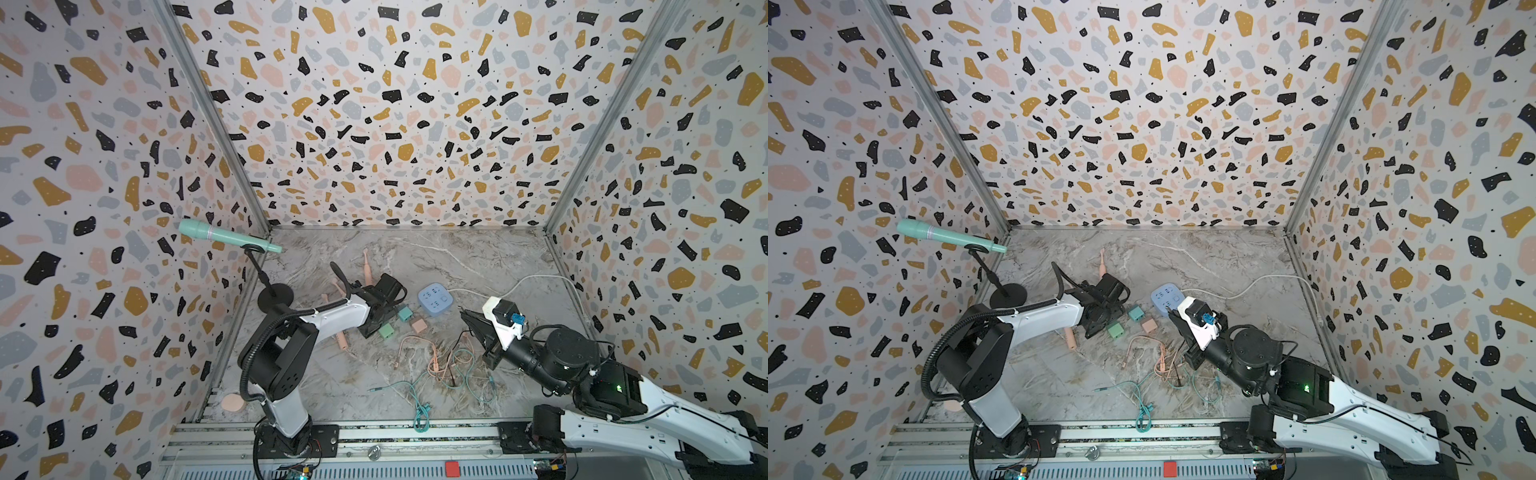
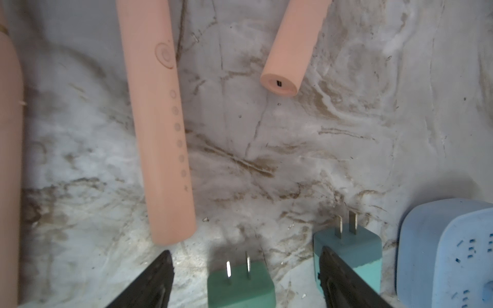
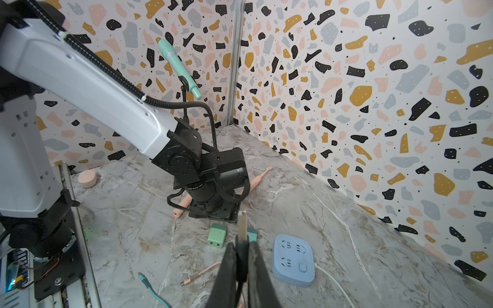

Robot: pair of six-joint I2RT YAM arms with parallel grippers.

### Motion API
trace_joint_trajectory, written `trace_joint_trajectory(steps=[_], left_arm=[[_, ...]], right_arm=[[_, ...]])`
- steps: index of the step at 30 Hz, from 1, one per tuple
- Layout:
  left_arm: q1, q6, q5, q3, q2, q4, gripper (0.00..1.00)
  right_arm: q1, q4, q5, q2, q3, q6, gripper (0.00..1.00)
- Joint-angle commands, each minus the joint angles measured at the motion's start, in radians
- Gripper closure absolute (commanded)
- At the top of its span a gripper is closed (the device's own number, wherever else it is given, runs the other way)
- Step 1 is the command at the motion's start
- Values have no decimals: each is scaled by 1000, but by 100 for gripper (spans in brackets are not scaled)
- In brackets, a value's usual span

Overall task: Charge the electric toothbrush
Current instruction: Pick up the plug from the center of the board.

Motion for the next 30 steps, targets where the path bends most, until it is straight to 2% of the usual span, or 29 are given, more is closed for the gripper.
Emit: trace_joint_trajectory(steps=[1,6,18,21,30], left_arm=[[-3,46,31,78,60,-114,18],[-3,77,37,123,113,-168,20],[-5,47,95,59,122,-137,29],[-8,40,102,49,116,-121,35],[-45,30,125,43,128,-119,36]], right_arm=[[-2,-27,13,15,-5,13,100],[0,-36,0,29,-15,15,100],[1,-32,-8,17,-25,6,100],[0,-35,-9,15,-27,8,100],[0,-32,-12,19,-29,5,100]])
